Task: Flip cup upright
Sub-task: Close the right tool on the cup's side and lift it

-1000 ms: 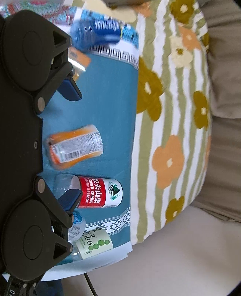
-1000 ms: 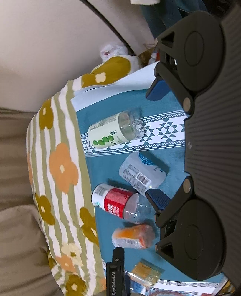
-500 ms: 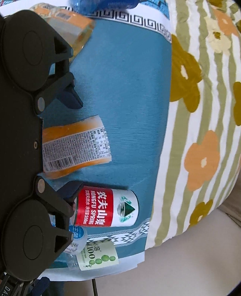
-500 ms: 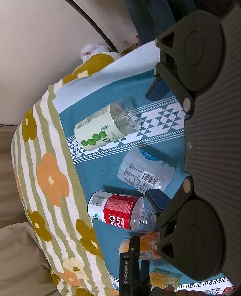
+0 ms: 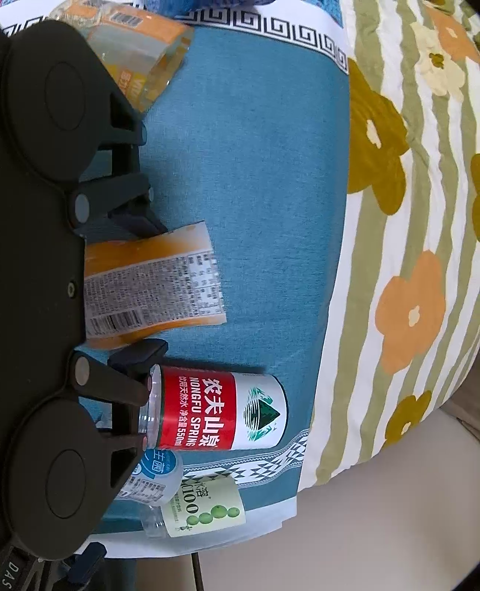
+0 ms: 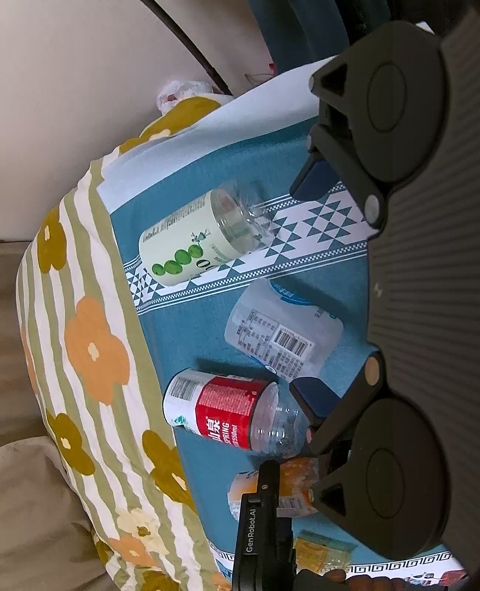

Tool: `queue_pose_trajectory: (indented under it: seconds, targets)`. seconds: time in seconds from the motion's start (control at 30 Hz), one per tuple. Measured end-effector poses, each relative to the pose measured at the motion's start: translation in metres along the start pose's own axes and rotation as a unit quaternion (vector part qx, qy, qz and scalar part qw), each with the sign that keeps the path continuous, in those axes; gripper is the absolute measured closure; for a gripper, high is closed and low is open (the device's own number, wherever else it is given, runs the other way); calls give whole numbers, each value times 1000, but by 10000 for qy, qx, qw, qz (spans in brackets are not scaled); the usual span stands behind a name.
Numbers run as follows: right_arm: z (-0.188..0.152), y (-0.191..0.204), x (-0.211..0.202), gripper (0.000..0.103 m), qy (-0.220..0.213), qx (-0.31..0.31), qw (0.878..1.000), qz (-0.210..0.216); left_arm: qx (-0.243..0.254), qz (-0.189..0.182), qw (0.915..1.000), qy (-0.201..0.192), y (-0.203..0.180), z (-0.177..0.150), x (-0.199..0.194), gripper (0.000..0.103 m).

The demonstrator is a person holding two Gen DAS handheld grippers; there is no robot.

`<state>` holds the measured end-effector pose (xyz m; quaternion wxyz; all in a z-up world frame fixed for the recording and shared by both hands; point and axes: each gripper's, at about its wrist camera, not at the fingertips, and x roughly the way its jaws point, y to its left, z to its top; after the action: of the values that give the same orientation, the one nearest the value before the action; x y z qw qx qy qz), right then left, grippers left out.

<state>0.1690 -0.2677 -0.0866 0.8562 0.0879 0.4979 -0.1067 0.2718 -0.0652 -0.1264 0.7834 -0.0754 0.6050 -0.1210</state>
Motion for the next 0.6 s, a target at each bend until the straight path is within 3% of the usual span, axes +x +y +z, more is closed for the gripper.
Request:
queue_pose_trajectory:
  seconds: [0.3,0.6]
  targets:
    - [-5,-4,-14,0,-134,-84,9998,140,-15,32,9998,-190,-6,-13,-21,43]
    - [-17,-17,-39,0,-351,-184,9987,318,193,-10,9996,-210,-27,-46,-48,43]
